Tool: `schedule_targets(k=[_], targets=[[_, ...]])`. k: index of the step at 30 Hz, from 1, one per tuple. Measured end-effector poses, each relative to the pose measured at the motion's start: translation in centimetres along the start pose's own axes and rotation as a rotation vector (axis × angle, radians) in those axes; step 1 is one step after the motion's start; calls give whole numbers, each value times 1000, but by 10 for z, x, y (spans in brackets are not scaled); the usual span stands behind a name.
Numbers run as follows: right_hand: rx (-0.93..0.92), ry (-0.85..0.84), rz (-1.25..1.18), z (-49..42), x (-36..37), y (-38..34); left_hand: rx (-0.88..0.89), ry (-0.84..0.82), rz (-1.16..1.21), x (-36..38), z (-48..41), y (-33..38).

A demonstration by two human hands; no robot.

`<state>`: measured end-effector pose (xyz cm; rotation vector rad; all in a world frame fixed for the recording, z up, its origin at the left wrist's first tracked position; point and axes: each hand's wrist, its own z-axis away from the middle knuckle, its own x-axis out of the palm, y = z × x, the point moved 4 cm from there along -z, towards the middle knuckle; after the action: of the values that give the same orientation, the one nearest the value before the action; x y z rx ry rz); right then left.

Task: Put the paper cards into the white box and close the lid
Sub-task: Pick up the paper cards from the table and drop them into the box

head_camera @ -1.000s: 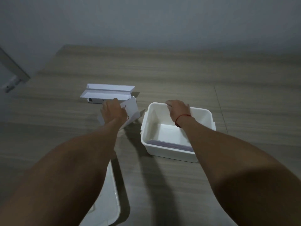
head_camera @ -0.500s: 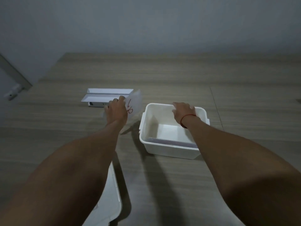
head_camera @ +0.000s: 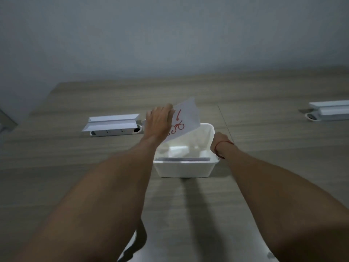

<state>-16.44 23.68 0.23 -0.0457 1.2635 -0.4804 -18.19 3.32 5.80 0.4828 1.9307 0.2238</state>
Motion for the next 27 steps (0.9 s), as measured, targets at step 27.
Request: schedule_targets(k=[27], targets=[[-180, 72, -84, 38, -21, -105, -427, -395, 93, -11, 46, -83]])
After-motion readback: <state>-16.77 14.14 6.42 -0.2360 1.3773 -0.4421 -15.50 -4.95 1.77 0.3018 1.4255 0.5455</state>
